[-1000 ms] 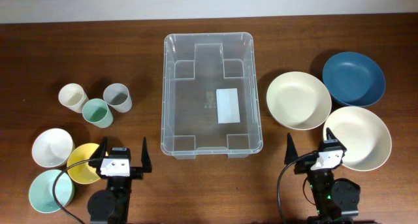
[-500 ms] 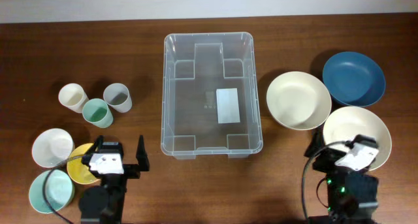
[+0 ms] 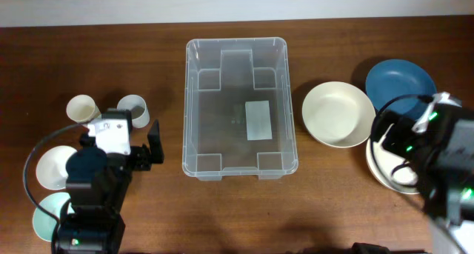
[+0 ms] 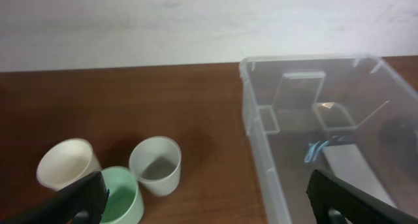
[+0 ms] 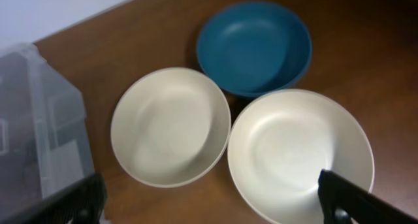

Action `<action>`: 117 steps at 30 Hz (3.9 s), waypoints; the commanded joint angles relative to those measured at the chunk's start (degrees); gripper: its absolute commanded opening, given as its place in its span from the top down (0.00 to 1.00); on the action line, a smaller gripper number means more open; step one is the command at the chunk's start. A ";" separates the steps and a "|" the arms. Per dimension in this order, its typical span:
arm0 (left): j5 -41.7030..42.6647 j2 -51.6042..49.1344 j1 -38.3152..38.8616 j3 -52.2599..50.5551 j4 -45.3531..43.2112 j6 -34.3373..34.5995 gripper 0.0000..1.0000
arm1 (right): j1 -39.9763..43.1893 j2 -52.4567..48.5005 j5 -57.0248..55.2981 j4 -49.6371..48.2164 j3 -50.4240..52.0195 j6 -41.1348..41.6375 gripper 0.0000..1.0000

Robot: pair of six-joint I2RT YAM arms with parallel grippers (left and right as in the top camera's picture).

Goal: Pack container
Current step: 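Move the right gripper toward the white bowl at the front right, then grasp the rim of the white bowl with the right gripper, then lift the white bowl and lower it into the clear container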

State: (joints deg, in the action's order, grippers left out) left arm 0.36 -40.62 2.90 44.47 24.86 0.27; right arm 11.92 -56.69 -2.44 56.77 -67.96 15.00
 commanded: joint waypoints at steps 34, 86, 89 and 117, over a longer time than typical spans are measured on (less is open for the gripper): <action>1.36 -5.55 0.04 2.36 -4.87 0.37 0.00 | 49.11 -30.47 24.92 -18.34 21.79 -0.98 0.00; 1.38 -5.84 0.07 2.36 -7.74 0.37 0.00 | 5.07 -19.02 29.64 -3.06 -14.19 -2.93 0.96; 1.38 -6.40 0.07 2.36 -7.21 0.37 0.00 | -7.02 -23.34 23.69 -0.83 -21.51 -2.95 0.96; 1.38 -7.80 -2.60 2.36 -5.07 2.12 0.00 | -28.59 -68.26 10.54 -1.20 -50.05 -6.69 0.79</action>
State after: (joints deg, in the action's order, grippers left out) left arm 1.93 -48.49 0.60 45.71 19.77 1.58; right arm -16.14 -125.23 10.11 56.21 -116.42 8.54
